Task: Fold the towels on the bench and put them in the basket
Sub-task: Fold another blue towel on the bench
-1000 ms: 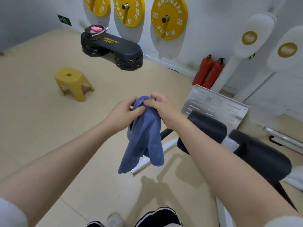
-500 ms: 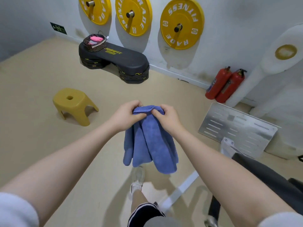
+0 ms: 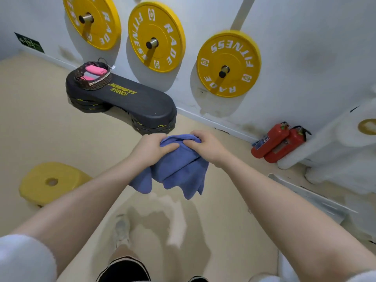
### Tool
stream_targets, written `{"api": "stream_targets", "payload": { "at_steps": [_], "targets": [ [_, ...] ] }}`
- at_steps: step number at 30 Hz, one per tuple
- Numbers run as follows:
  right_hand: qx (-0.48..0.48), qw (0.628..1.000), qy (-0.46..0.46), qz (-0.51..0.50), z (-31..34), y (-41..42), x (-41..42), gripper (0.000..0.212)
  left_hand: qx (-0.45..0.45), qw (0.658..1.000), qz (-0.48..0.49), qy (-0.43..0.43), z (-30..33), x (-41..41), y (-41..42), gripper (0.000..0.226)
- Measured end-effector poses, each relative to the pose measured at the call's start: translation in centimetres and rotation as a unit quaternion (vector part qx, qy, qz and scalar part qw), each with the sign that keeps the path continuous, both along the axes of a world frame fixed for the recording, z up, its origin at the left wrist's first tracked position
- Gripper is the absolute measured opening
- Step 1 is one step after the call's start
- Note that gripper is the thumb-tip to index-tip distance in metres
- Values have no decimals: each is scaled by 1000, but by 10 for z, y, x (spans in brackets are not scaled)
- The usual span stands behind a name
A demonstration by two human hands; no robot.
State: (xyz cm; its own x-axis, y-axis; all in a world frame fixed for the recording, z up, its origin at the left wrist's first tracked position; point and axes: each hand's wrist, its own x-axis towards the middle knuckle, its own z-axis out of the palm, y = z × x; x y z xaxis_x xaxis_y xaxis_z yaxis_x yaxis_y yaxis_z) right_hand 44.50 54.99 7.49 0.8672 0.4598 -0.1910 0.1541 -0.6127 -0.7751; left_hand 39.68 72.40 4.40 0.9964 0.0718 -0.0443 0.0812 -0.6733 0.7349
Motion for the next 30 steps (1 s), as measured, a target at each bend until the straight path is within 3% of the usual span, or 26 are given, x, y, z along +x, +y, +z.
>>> {"api": "stream_targets", "payload": {
  "at_steps": [3,8,14,20,26,30],
  "targets": [
    [24,999,0,-36,-9,46,70,23,2,1000,-26,0,-2,70,54,44],
    [29,994,85,-61,-31,144,160,27,55,989,-105,84,-1,175,175,35],
    [-27,995,51,-83,-55,239,285,26,45,982,-136,125,-15,298,274,26],
    [-73,994,64,-53,-83,301,422,25,275,952,-68,114,-39,431,341,27],
    [-106,984,142,-13,-98,365,536,18,226,953,-111,168,-55,539,414,22],
    [-130,979,148,-58,-120,407,582,23,182,952,-153,190,-68,599,459,23]
  ]
}}
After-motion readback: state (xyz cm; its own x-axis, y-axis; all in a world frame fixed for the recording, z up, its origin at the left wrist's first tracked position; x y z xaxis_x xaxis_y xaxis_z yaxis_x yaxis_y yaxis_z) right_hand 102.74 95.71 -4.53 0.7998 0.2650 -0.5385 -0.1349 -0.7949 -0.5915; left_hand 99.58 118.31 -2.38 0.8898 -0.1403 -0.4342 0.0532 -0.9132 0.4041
